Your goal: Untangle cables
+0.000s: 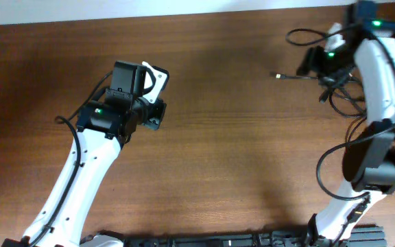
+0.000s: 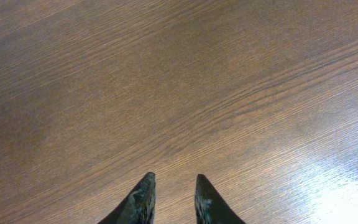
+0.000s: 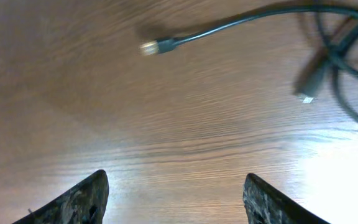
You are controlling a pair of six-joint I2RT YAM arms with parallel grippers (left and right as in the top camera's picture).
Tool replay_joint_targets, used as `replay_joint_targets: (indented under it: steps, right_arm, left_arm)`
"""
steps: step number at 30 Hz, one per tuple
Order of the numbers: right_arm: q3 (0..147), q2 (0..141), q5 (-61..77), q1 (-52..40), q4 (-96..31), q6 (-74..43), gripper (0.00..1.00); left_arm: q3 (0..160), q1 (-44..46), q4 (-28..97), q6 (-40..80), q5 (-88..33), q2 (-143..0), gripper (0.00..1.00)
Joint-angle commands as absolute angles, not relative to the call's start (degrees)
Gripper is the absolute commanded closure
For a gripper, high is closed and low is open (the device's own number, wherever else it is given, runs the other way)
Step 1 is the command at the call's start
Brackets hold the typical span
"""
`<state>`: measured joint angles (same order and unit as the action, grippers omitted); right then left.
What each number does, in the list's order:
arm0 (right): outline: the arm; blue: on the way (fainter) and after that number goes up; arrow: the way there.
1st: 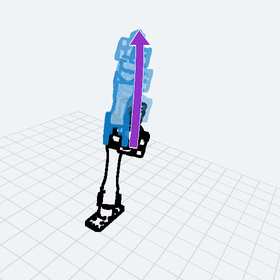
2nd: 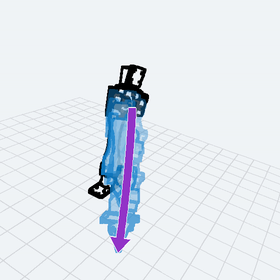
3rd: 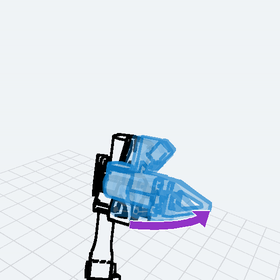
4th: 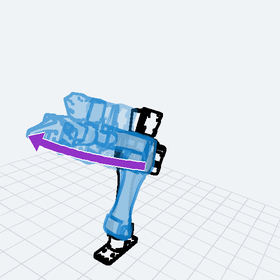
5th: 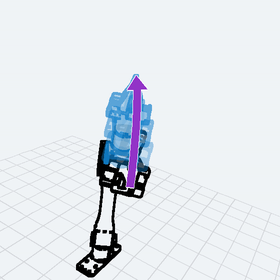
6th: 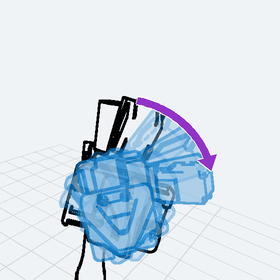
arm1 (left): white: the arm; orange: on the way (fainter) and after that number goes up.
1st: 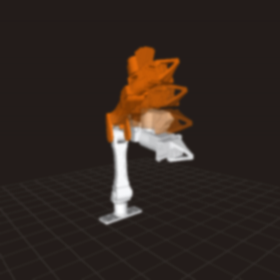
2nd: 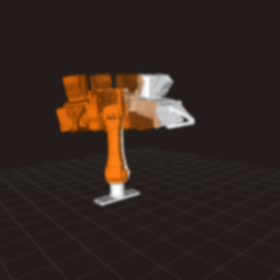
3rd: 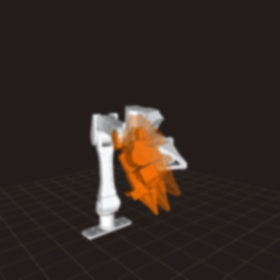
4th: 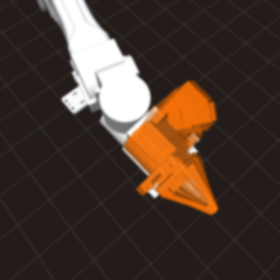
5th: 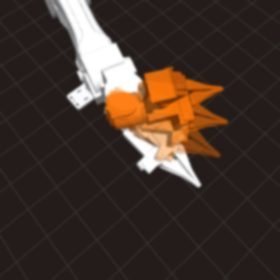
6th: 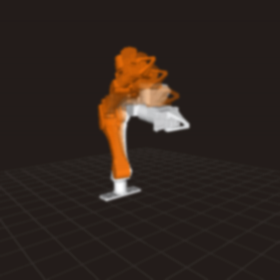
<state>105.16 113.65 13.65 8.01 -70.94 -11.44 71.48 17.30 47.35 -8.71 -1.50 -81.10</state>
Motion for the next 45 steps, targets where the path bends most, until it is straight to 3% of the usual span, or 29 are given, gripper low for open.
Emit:
replay_joint_targets:
  steps: [1, 22, 27, 30, 32, 36, 38, 45]
  right_arm:
    - [105.6, 114.0, 9.6, 2.8, -71.1, -10.8, 0.31]
    - [105.5, 114.0, 5.3, -19.6, -72.7, -11.4, 0.31]
    - [105.5, 114.0, 5.3, -20.2, -72.9, -11.4, 0.31]
    - [105.5, 114.0, 5.3, -20.2, -72.9, -11.4, 0.32]
    - [105.5, 114.0, 5.2, -20.2, -72.9, -11.4, 0.32]
    - [105.6, 113.9, -1.3, -20.1, -72.8, -11.5, 0.44]
    - [105.6, 113.8, -2.7, -19.6, -72.9, -11.4, 0.44]
    - [105.6, 113.5, -0.4, -14.0, -74.1, -12.7, 0.45]
  left_arm:
    - [72.1, 17.4, 47.2, -8.2, -2.2, -80.1, 0.77]
    - [72.1, 17.4, 47.2, -8.2, -2.1, -80.1, 0.86]
    - [72.1, 17.4, 47.2, -8.2, -2.1, -80.1, 0.92]
    - [72.1, 17.4, 47.2, -8.2, -2.2, -80.1, 0.86]
    - [72.1, 17.4, 47.1, -8.2, -2.2, -80.1, 0.89]
    - [72.1, 17.4, 46.6, -8.2, -2.1, -80.1, 0.92]
    - [72.1, 17.1, 46.2, -8.2, -1.4, -80.1, 1.00]
    - [72.1, 12.9, 44.6, -6.0, -1.5, -80.1, 1.00]
